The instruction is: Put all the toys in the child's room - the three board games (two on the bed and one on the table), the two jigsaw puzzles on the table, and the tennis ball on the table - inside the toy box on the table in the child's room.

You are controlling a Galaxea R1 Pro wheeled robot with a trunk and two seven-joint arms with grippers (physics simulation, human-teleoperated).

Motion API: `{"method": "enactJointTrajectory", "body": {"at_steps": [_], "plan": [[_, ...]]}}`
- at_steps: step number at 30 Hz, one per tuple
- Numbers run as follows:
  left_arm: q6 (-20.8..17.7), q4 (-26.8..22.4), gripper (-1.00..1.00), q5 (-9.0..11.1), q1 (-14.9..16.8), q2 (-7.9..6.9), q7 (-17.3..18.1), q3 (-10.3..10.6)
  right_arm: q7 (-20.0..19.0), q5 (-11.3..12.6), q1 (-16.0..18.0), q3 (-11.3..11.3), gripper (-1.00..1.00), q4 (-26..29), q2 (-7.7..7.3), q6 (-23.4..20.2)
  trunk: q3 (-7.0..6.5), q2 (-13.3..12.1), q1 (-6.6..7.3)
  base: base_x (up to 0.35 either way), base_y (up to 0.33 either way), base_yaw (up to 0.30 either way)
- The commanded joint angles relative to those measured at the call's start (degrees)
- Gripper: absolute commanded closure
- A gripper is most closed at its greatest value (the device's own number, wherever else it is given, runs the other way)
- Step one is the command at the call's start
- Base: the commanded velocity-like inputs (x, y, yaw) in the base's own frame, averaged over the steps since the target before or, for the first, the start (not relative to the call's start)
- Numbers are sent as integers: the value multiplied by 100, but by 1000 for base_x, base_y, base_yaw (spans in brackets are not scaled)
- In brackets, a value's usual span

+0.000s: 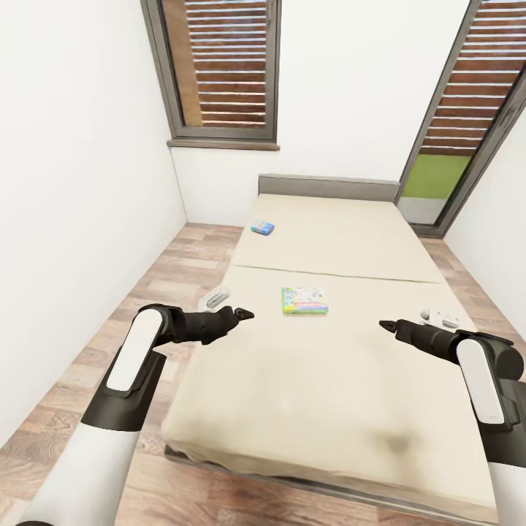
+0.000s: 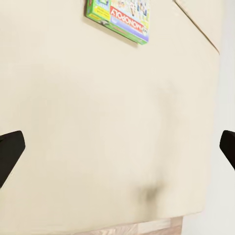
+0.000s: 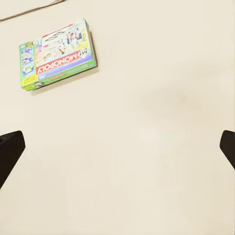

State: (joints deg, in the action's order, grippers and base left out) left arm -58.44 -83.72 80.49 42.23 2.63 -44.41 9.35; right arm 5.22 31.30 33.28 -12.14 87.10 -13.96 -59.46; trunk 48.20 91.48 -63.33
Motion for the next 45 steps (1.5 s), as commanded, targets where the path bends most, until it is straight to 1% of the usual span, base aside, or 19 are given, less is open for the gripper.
{"method": "enactJointTrajectory", "body": {"at_steps": [1, 15, 24, 26, 31, 35, 45], "plan": [[-9, -4, -100, 51, 4, 1, -60, -2, 55, 60, 4, 0, -100, 6, -1, -22, 5, 2, -1, 137, 91, -1], [-9, -8, -100, 46, 4, 1, -59, 10, 51, 62, -4, 11, -100, 22, -6, -28, 5, 2, -1, 212, 136, 0], [-9, -7, -100, 44, 4, 1, -65, 17, 48, 67, -18, 13, -100, 15, -4, -30, 5, 2, -1, 94, 58, 0], [22, -73, -100, 81, -23, -60, -33, 9, -17, 52, -19, 15, -100, 80, 61, -48, 5, 2, -1, 0, 0, 0], [15, -233, -100, 88, -23, -65, -28, 10, -178, 50, 0, 19, -100, 52, 211, -40, 5, 2, -1, 0, 0, 0], [15, -234, -100, 88, -23, -65, -28, 10, -305, 50, 0, 19, -100, 52, 211, -40, 5, 2, -1, 0, 0, 0], [15, -234, -100, 88, -23, -65, -28, 10, -305, 50, 0, 19, -100, 52, 211, -40, 5, 2, -1, 0, 0, 0]]}}
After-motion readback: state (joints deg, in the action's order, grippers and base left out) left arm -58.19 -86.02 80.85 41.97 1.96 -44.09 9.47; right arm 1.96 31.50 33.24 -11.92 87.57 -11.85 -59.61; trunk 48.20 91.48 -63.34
